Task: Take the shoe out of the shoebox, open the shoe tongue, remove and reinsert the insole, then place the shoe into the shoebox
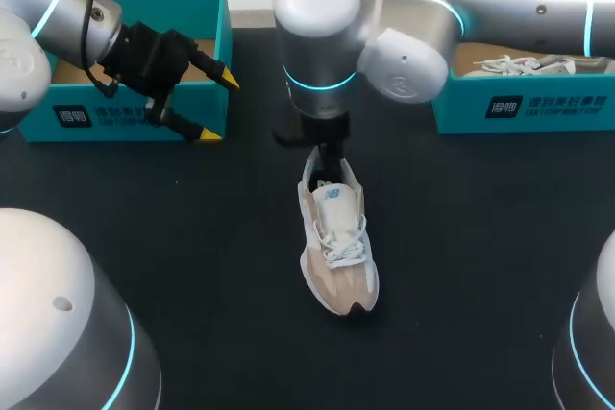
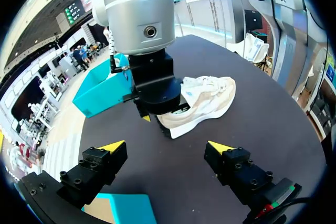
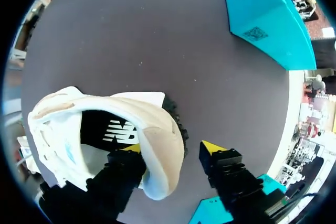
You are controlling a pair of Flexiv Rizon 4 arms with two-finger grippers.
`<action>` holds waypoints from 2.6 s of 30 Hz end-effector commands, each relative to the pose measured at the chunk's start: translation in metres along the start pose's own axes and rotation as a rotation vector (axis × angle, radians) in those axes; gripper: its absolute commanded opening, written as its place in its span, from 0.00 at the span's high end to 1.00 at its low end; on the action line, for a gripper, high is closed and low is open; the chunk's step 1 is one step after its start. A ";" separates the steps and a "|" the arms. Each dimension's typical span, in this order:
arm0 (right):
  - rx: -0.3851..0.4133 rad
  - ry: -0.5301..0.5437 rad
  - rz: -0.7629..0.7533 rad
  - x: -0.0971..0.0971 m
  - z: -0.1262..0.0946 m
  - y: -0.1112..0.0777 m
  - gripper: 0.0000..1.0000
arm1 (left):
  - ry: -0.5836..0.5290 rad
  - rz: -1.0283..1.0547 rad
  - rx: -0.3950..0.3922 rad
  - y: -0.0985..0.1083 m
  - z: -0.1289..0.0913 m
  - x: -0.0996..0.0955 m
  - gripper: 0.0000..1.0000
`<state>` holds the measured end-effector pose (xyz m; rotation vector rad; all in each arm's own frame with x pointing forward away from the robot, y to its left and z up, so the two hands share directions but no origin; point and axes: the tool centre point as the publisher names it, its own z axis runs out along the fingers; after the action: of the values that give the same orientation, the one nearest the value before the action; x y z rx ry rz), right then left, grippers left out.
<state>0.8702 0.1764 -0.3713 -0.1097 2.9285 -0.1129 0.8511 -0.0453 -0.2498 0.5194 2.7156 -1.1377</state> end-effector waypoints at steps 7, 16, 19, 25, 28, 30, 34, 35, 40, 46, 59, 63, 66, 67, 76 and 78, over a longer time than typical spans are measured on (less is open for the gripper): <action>0.047 -0.008 0.109 0.002 -0.006 0.000 1.00 | 0.002 0.000 -0.001 0.000 0.000 -0.001 0.00; 0.107 0.009 0.182 -0.008 -0.083 -0.019 1.00 | 0.002 0.000 -0.001 0.000 0.000 -0.001 0.00; 0.073 0.002 0.179 -0.015 -0.122 -0.025 1.00 | 0.002 0.000 -0.001 0.000 0.000 -0.001 0.00; 0.008 -0.034 0.156 -0.026 -0.178 -0.035 1.00 | 0.002 0.000 -0.001 0.000 0.000 -0.001 0.00; 0.002 -0.044 0.138 -0.029 -0.196 -0.038 1.00 | 0.002 0.000 -0.001 0.000 0.000 -0.001 0.00; 0.024 -0.072 0.140 -0.030 -0.204 -0.039 1.00 | 0.002 0.000 -0.001 0.000 0.000 -0.001 0.00; 0.024 -0.072 0.140 -0.030 -0.204 -0.039 1.00 | 0.002 0.000 -0.001 0.000 0.000 -0.001 0.00; 0.024 -0.072 0.140 -0.030 -0.204 -0.039 1.00 | 0.002 0.000 -0.001 0.000 0.000 -0.001 0.00; 0.024 -0.072 0.140 -0.030 -0.204 -0.039 1.00 | 0.002 0.000 -0.001 0.000 0.000 -0.001 0.00; 0.046 -0.068 0.132 -0.045 -0.202 -0.062 1.00 | 0.002 0.000 -0.001 0.000 0.000 -0.001 0.00; 0.031 -0.057 0.109 -0.117 -0.197 -0.191 1.00 | 0.002 0.000 -0.001 0.000 0.000 -0.001 0.00; -0.030 -0.115 0.082 -0.136 -0.190 -0.223 1.00 | 0.002 0.000 -0.001 0.000 0.000 -0.001 0.00; -0.017 -0.117 0.099 -0.139 -0.189 -0.228 1.00 | 0.002 0.000 -0.001 0.000 0.000 -0.001 0.00; -0.017 -0.117 0.099 -0.139 -0.189 -0.228 1.00 | 0.002 0.000 -0.001 0.000 0.000 -0.001 0.00; -0.017 -0.117 0.099 -0.139 -0.189 -0.228 1.00 | 0.002 0.000 -0.001 0.000 0.000 -0.001 0.00; -0.017 -0.117 0.099 -0.139 -0.189 -0.228 1.00 | 0.002 0.000 -0.001 0.000 0.000 -0.001 0.00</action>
<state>0.9818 -0.0254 -0.1404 0.0296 2.8120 -0.0664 0.8511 -0.0452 -0.2499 0.5194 2.7156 -1.1377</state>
